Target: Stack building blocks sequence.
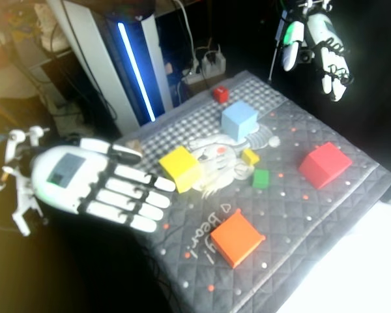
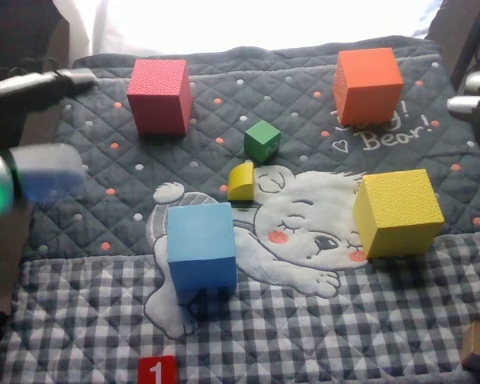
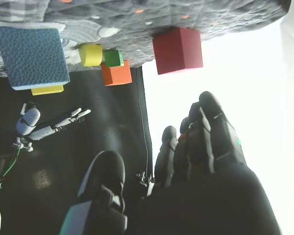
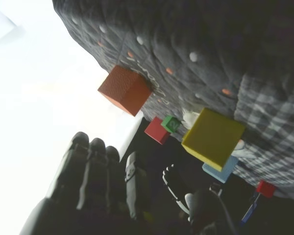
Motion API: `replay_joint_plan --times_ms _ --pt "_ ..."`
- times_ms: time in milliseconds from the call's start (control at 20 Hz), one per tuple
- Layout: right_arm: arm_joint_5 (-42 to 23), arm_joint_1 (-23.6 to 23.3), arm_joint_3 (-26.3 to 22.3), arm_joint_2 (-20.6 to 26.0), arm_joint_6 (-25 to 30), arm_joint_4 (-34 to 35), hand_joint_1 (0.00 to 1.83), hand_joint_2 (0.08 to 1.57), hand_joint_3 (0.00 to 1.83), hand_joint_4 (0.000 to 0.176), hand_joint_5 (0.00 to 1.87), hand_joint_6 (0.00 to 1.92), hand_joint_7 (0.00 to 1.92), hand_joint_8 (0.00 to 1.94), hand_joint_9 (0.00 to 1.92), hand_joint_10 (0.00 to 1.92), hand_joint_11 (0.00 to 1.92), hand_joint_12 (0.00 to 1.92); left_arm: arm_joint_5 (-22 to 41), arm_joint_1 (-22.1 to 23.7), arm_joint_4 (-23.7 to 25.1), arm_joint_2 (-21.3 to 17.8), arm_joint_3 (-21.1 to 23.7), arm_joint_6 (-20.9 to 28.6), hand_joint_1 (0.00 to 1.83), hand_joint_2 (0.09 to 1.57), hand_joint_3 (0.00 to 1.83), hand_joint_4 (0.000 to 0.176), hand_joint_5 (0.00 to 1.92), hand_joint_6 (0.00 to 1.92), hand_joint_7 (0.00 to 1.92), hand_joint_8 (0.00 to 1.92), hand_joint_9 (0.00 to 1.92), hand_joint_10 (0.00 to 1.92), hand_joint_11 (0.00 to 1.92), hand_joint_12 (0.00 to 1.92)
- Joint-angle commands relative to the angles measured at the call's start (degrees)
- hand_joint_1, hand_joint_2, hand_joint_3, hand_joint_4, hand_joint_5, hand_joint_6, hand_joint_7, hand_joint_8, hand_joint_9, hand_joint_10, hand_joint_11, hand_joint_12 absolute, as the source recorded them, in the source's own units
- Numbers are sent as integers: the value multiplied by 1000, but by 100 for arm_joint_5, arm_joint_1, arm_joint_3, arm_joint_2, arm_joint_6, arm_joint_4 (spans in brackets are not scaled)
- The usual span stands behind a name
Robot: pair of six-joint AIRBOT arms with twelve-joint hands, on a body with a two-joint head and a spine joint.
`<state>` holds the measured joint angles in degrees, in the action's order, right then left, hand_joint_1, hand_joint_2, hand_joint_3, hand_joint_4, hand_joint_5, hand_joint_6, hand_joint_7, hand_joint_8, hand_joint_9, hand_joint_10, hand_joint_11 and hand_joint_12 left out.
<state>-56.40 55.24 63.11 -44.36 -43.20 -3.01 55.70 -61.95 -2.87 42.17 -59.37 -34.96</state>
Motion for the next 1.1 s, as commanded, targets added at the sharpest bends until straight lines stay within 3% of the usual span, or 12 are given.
replay_joint_plan --times_ms 0,100,200,250,300,350,400,600,650,750,950,1050 --pt "-617 -61 22 54 22 164 794 1163 1 19 319 0 261 2 262 4 154 371 580 93 -48 4 -16 30 869 894 2 93 341 1 266 1 226 11 0 643" --pt "-617 -65 21 54 22 153 791 1168 0 18 326 2 256 0 263 3 166 350 563 266 114 4 -10 38 889 866 0 87 341 1 276 1 240 4 0 746" --pt "-617 -66 20 54 22 137 783 1173 1 24 303 0 228 0 229 0 165 275 491 485 392 4 5 58 871 802 0 111 298 0 239 0 176 0 0 610" --pt "-618 -76 19 54 22 127 790 1173 1 37 294 0 219 0 216 0 157 266 388 664 615 11 12 105 888 771 0 111 279 0 221 0 162 0 0 582" --pt "-619 -88 19 54 22 119 807 1169 0 53 292 0 215 0 201 0 149 259 209 912 955 44 11 188 888 751 0 126 259 3 207 3 150 3 0 652" --pt "-620 -88 19 54 22 119 813 1164 0 76 289 0 208 0 188 0 136 252 54 1103 1226 91 7 244 896 722 0 161 233 3 197 1 150 3 0 739" --pt "-623 -88 22 56 22 119 823 1162 0 84 286 0 202 0 192 2 134 250 -115 1316 1496 147 -1 294 860 725 0 173 200 0 179 0 144 0 0 758" --pt "-886 -152 38 101 16 133 745 1154 0 118 253 0 198 3 171 1 89 238 -733 1957 2588 498 -209 969 775 744 5 176 186 22 125 1 130 9 0 662" --pt "-913 -199 41 104 -11 133 673 1181 8 116 201 1 165 1 137 0 58 225 -842 2048 2847 585 -238 1135 775 726 0 176 238 15 171 6 171 16 0 798" --pt "-916 -262 46 103 -81 134 757 1179 0 97 209 2 183 2 150 2 139 171 -1133 2247 3452 752 -259 1356 726 739 2 170 357 10 248 5 250 16 0 958" --pt "-913 -262 46 103 -81 137 813 1149 0 109 234 2 213 3 160 3 176 105 -1527 2374 4115 904 -259 1620 724 735 0 176 343 6 262 6 263 6 0 854" --pt "-913 -262 46 103 -81 150 828 1148 0 118 237 2 206 0 129 0 152 90 -1677 2400 4254 970 -266 1626 745 738 0 176 350 2 279 3 274 5 0 957"
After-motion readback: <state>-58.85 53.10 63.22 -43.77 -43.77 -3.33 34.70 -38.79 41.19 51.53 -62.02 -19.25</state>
